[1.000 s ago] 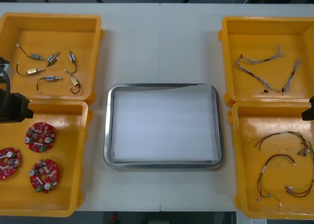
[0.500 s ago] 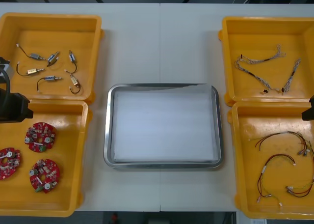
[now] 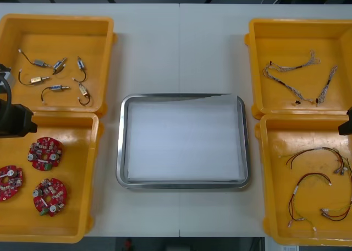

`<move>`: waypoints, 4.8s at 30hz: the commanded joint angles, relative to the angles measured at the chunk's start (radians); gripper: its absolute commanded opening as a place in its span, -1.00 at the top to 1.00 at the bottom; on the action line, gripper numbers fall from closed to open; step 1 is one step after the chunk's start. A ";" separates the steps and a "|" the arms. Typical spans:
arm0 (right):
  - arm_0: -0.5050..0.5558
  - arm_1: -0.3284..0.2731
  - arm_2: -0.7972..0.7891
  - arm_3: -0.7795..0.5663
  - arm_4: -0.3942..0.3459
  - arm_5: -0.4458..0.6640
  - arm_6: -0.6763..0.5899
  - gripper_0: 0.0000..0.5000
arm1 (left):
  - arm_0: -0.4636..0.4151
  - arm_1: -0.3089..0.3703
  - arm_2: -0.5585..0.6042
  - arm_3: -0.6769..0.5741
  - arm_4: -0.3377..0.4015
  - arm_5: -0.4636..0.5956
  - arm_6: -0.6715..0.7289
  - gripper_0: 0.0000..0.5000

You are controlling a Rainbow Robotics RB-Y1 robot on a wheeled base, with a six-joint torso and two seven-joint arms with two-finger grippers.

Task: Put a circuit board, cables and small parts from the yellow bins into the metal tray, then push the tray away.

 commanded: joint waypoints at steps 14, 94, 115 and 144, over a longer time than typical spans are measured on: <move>0.011 0.007 -0.033 -0.022 0.004 -0.005 0.059 -1.00 | 0.008 0.048 0.018 -0.007 0.006 -0.002 -0.065 -1.00; 0.579 0.070 -0.072 0.165 0.069 -0.488 0.185 -1.00 | 0.373 0.120 0.199 0.150 0.210 -0.272 -0.320 -1.00; 0.502 0.170 -0.026 0.255 0.102 -0.461 0.196 -1.00 | 0.341 0.120 0.010 0.254 0.184 -0.453 -0.315 -1.00; 0.439 0.182 0.046 0.318 0.161 -0.473 0.190 -0.96 | 0.328 0.120 -0.076 0.297 0.162 -0.525 -0.303 -1.00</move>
